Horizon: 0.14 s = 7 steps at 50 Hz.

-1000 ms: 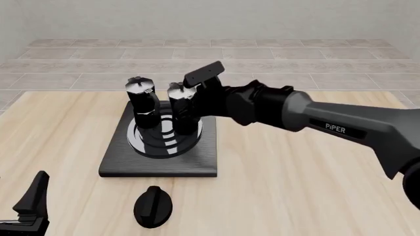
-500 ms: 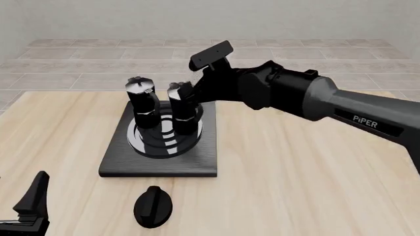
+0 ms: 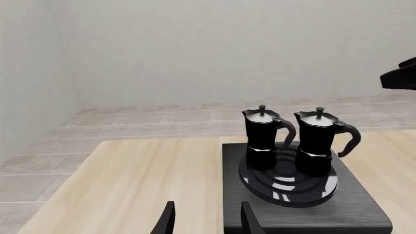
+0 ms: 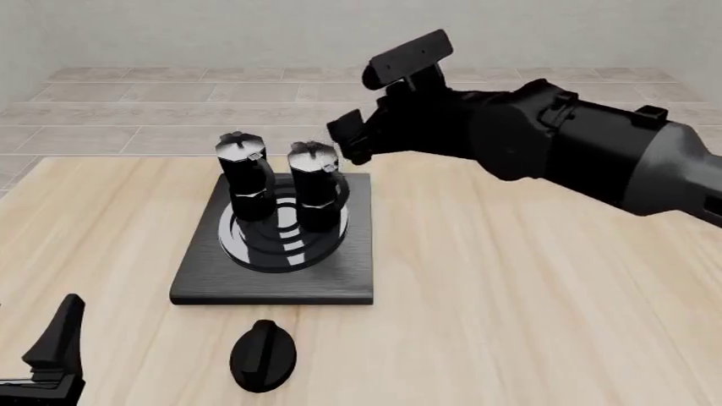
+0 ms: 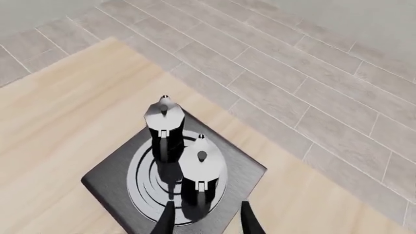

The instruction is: Put both moka pots on the stove.

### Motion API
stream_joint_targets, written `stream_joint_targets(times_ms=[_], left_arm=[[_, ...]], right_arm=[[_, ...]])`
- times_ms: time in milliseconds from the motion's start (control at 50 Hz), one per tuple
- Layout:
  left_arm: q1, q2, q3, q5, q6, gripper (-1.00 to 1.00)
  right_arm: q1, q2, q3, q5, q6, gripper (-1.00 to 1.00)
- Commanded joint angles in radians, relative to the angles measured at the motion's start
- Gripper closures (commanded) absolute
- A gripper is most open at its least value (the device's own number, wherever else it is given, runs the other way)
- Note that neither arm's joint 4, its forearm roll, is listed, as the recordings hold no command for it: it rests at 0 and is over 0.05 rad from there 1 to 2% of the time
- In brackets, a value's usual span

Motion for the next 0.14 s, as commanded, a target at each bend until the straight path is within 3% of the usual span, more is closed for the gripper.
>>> stream_joint_targets(times_ms=[20, 140], left_arm=[[-0.002, 0.0, 0.001, -0.002, 0.0, -1.0], [-0.004, 0.0, 0.003, -0.002, 0.0, -1.0]], right_arm=[[-0.011, -0.152, 0.122, -0.039, 0.023, -1.0], [-0.012, -0.23, 0.196, -0.058, 0.045, -1.0]])
